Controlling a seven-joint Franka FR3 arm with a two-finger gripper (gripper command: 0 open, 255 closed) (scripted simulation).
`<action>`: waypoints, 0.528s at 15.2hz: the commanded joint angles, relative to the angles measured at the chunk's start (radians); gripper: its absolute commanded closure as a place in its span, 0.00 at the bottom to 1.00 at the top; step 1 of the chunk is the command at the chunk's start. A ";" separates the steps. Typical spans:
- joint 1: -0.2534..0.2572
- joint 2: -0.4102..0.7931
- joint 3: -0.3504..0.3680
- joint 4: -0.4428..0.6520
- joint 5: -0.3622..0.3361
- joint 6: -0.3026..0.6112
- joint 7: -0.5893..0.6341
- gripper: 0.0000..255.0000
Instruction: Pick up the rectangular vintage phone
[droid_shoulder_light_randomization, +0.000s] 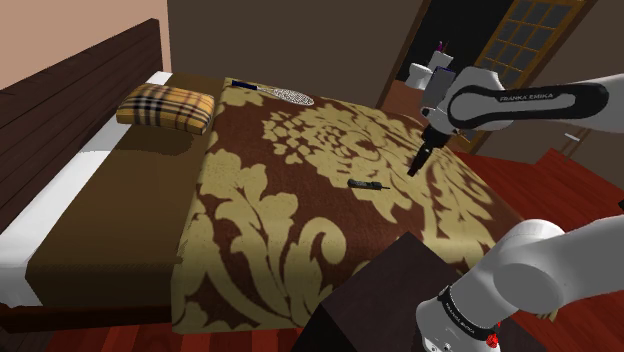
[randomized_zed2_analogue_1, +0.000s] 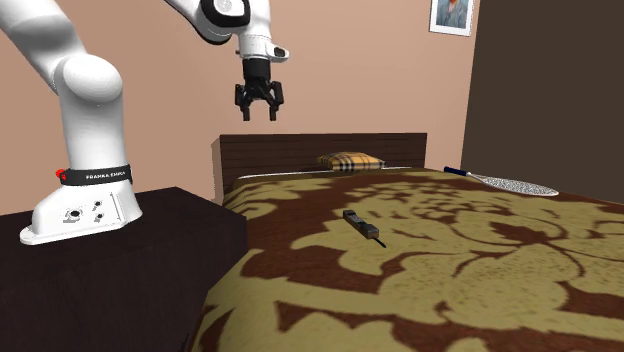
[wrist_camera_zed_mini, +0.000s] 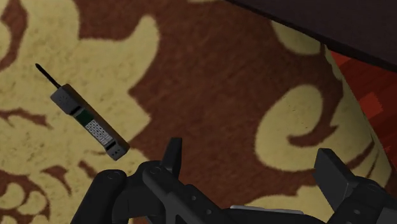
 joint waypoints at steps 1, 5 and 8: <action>0.017 0.072 -0.054 0.010 0.000 0.065 -0.084 0.00; 0.070 0.243 -0.165 0.064 0.053 0.177 -0.273 0.00; 0.116 0.394 -0.239 0.121 0.157 0.251 -0.449 0.00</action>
